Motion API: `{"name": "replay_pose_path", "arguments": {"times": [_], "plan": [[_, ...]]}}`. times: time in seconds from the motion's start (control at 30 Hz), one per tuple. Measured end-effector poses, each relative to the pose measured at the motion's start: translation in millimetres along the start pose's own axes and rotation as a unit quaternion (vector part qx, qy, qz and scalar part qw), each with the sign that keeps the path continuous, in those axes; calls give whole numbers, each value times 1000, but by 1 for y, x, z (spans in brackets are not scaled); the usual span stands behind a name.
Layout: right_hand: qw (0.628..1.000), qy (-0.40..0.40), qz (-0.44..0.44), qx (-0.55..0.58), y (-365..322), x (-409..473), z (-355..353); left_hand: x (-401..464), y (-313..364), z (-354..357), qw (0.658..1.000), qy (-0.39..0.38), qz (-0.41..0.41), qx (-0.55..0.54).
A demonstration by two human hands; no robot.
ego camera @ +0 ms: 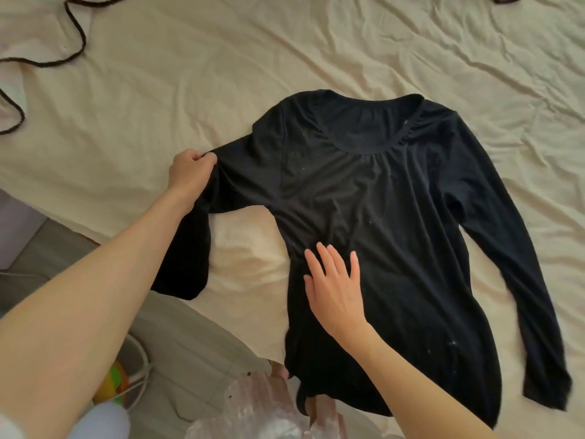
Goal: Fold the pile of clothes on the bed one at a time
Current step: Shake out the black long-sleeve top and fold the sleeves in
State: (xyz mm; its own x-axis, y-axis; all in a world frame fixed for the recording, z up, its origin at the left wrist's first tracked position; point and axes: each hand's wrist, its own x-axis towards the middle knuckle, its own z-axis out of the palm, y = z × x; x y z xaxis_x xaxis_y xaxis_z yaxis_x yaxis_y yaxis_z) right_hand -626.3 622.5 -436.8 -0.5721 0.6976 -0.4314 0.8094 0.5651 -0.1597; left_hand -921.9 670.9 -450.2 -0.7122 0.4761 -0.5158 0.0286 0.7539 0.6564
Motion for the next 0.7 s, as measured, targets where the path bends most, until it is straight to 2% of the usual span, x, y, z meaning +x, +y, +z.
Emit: {"name": "replay_pose_path", "arguments": {"times": [0.07,0.13,0.2,0.23,0.3,0.37,0.43,0.57,0.63,0.7], "plan": [[997,78,-25,-14,3,13,-3,5,1,1,1000,-10,-9,-6],[997,61,-28,-22,6,31,-5,7,2,6,998,-66,6,-16],[1000,5,-11,-26,9,45,0,7,1,14,992,-115,38,20],[999,-26,-4,-26,10,49,3,7,0,17,990,-109,63,58],[997,-68,6,-27,11,52,10,9,2,18,989,-39,98,103],[996,-85,11,-25,11,53,12,14,6,11,993,36,90,66],[995,-96,16,-19,9,55,11,21,6,-2,995,63,75,2],[992,-121,25,-14,7,58,5,21,-12,-25,996,14,58,-64],[991,-128,32,-15,3,58,0,14,-25,-36,996,-39,29,-68],[994,-101,51,-4,-6,57,-4,6,-39,-47,992,-114,25,-37]]}}
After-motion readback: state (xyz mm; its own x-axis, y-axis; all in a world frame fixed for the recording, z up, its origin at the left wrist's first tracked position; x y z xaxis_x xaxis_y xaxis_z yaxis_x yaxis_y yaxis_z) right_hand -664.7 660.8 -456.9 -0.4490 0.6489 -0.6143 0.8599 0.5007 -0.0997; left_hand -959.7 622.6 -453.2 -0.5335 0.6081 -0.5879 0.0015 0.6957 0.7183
